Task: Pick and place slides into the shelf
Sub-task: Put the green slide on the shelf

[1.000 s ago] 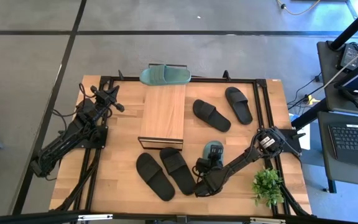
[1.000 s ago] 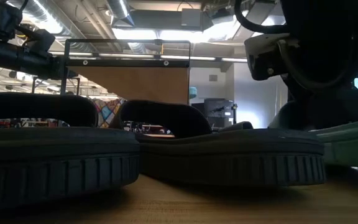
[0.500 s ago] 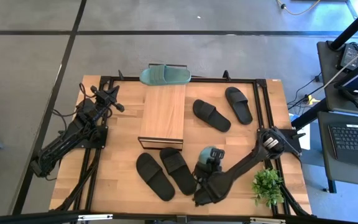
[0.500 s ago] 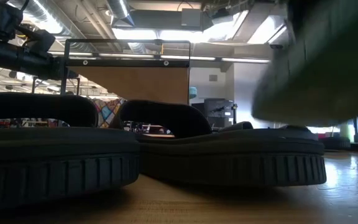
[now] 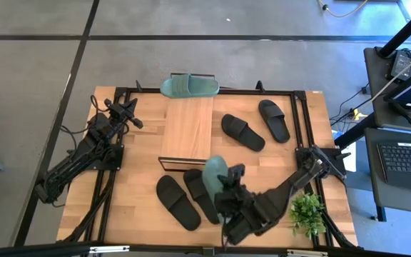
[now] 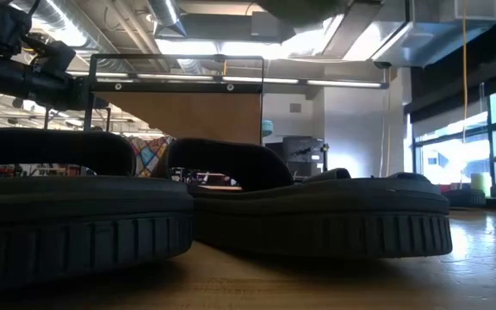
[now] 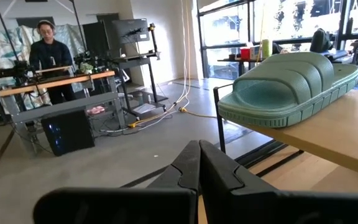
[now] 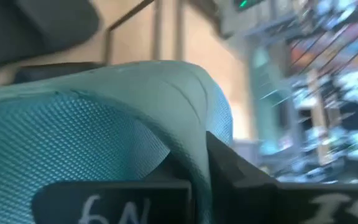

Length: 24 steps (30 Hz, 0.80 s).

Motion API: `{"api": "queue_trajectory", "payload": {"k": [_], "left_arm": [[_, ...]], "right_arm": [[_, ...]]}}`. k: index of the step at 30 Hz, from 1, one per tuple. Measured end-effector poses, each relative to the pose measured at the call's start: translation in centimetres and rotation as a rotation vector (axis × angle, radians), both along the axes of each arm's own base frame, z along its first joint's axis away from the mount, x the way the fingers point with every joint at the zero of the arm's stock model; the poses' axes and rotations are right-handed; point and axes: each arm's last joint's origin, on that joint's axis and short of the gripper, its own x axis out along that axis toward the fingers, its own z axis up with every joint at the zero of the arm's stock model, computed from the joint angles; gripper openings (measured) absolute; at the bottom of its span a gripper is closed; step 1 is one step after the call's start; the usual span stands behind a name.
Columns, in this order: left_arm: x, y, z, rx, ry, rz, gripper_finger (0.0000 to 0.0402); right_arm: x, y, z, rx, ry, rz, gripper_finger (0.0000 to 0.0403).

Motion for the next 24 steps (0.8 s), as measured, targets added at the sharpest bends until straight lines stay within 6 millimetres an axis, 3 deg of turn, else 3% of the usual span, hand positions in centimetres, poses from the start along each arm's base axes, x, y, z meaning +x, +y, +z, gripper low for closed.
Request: {"api": "queue_trajectory", "payload": {"k": [4,12,18,24], "left_arm": [[0.0,0.0,0.0,0.0,0.0,0.001,0.0],[0.0,0.0,0.0,0.0,-0.001,0.001,0.0],[0.0,0.0,0.0,0.0,0.0,0.001,0.0],[0.0,0.0,0.0,0.001,0.0,0.001,0.0]], "right_arm": [[1.0,-3.4,2.4,-0.08,0.065,0.046,0.0012],[2.1,-13.6,6.6,-0.129,0.148,-0.022,0.0012],[4.8,-23.0,8.3,-0.026,0.143,0.143,0.0012],[7.0,-31.9,8.8,-0.112,0.049,0.348,0.0012]]}}
